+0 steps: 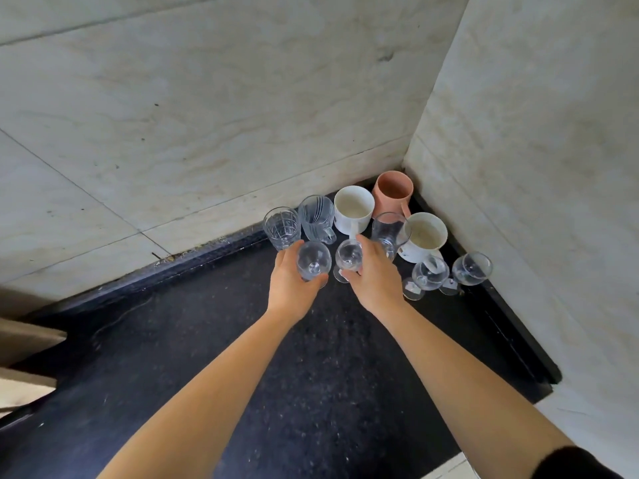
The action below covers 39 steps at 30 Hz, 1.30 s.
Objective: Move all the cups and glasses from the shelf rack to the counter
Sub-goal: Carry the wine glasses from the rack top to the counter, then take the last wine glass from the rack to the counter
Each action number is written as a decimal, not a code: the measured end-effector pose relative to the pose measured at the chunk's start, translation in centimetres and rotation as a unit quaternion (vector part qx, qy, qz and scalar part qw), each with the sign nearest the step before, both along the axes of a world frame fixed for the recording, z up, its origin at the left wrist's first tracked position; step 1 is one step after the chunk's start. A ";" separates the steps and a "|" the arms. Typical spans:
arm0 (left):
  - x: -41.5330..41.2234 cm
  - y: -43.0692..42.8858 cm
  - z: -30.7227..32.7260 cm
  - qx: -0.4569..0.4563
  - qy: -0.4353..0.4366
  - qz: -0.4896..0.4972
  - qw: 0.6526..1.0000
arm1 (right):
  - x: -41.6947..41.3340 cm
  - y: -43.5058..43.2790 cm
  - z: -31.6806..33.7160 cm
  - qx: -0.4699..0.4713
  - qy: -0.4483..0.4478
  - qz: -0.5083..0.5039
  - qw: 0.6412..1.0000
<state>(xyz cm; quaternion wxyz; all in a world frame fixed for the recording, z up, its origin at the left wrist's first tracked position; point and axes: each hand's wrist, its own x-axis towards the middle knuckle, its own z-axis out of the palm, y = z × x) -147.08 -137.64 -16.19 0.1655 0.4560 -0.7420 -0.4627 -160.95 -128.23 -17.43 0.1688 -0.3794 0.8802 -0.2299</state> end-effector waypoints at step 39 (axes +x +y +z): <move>29.5 16.3 26.4 -0.415 -0.297 0.340 0.789 | 20.1 -1.4 24.9 -0.386 0.116 0.385 0.830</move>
